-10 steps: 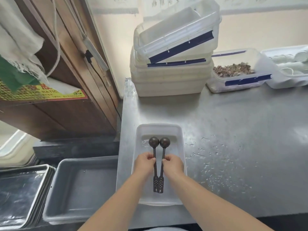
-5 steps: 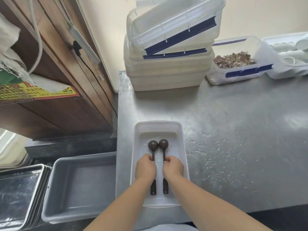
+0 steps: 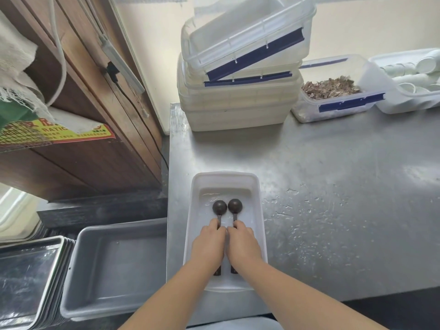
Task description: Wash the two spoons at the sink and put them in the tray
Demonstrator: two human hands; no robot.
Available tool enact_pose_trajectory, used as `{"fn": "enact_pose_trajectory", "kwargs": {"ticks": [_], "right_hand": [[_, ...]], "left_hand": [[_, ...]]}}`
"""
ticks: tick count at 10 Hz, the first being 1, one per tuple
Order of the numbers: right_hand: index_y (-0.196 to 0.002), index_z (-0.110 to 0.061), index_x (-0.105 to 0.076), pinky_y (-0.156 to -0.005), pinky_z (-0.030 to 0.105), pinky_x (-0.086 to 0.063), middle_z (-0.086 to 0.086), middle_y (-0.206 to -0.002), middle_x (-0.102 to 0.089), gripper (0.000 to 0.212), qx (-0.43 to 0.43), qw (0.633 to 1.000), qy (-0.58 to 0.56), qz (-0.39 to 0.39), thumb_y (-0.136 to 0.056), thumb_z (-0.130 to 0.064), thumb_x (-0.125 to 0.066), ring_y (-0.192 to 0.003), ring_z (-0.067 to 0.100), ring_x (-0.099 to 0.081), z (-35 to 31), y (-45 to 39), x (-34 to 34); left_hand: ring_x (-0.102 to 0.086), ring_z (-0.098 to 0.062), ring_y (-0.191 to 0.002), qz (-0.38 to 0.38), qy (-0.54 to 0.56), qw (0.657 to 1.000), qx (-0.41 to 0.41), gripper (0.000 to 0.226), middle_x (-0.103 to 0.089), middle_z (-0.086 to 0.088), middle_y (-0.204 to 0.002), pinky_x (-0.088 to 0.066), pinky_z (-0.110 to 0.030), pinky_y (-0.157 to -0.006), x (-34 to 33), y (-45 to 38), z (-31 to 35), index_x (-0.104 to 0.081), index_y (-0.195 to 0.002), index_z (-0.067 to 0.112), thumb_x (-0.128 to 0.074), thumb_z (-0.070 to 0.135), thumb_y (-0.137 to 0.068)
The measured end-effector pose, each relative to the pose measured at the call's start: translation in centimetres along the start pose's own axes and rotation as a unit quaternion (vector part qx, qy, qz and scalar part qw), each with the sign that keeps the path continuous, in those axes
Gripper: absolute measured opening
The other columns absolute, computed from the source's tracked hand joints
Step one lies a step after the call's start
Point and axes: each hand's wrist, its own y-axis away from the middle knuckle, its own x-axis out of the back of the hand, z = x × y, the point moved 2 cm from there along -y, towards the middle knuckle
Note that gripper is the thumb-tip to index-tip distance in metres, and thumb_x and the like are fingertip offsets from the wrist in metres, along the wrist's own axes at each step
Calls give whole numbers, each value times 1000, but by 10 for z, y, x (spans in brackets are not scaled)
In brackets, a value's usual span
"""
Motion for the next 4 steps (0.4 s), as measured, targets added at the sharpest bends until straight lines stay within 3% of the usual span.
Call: {"fn": "enact_pose_trajectory", "kwargs": {"ticks": [1,2,3,4], "right_hand": [[-107,-9,-59,-86,36,-46,6,-138,-46,27,32,994,95,-34,-86,1,-46,-113,27,-47,0,6,1],[-115,-7,-58,-91,36,-47,5,-140,-45,34,35,994,95,-35,-84,2,-48,-116,26,-47,4,7,-1],[-117,-5,-59,-90,36,-49,6,-140,-45,35,35,994,98,-41,-84,3,-49,-116,26,-48,5,10,-2],[-107,-6,-62,-89,36,-48,7,-137,-45,29,50,994,98,-27,-84,4,-48,-116,28,-47,2,9,-2]], "left_hand": [[-57,-35,-104,-16,-22,1000,-14,26,-50,-14,-126,-51,-44,-81,0,4,-5,-53,-118,6,-47,3,-92],[-57,-36,-105,-15,-28,999,-16,28,-48,-16,-128,-50,-43,-81,2,6,-7,-50,-119,3,-47,-1,-91],[-54,-29,-91,-17,-60,998,-24,26,-47,-13,-120,-51,-38,-72,7,13,-6,-48,-112,5,-51,1,-86],[-52,-25,-85,-11,-86,996,-30,39,-44,-10,-119,-49,-36,-65,6,13,-3,-44,-119,9,-55,0,-83]]}}
